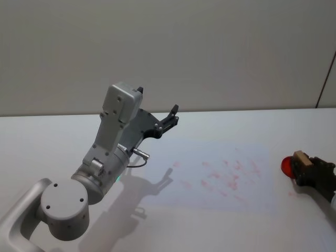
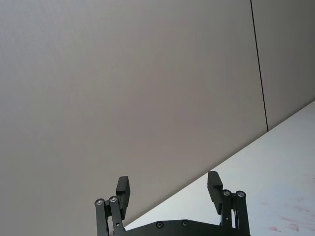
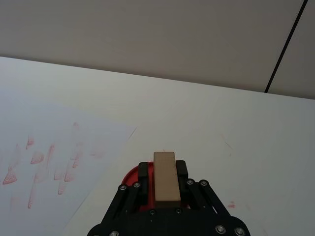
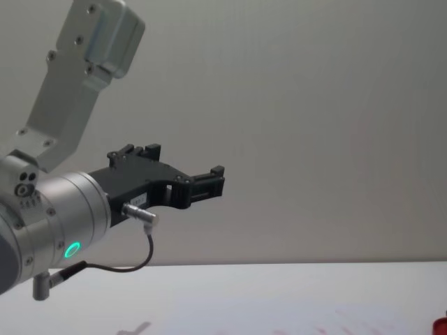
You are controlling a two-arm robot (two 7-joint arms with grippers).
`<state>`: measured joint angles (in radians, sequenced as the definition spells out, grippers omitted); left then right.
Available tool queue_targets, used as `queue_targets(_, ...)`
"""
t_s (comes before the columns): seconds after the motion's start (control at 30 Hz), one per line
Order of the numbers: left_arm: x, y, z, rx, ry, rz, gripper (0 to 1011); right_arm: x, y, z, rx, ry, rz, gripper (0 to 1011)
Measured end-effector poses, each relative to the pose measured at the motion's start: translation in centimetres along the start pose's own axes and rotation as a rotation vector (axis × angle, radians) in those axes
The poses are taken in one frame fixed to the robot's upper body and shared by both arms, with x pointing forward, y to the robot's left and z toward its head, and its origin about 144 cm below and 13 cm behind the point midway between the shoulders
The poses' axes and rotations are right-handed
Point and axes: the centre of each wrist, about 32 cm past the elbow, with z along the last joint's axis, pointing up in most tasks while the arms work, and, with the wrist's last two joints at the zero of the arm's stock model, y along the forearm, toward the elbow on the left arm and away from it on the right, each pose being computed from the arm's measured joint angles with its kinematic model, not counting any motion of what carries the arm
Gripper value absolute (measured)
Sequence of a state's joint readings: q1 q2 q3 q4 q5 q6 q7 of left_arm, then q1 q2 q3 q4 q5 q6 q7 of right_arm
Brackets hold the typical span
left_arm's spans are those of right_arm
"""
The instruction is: Use the one hand to pick up the stamp and affix it onto the A4 paper.
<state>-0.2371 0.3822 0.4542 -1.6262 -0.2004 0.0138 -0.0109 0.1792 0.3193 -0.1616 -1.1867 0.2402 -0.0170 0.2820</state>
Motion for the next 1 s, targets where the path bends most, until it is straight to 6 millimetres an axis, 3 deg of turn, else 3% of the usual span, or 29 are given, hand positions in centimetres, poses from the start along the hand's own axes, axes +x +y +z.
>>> queue_targets(0.53, 0.0, 0.0, 0.0, 0.000, 0.000, 0.000, 1001, -0.1, 0.0, 0.4, 0.041, 0.019, 0.002, 809)
queue_targets(0.63, 0.0, 0.0, 0.0, 0.000, 0.000, 0.000, 1001, -0.1, -0.1, 0.6, 0.052, 0.024, 0.002, 862)
queue_targets(0.7, 0.0, 0.0, 0.0, 0.000, 0.000, 0.000, 1001, 0.1, -0.1, 0.7, 0.059, 0.028, 0.002, 960)
queue_targets(1.0, 0.0, 0.0, 0.0, 0.000, 0.000, 0.000, 1001, 0.4, -0.2, 1.1, 0.073, 0.033, 0.002, 1001)
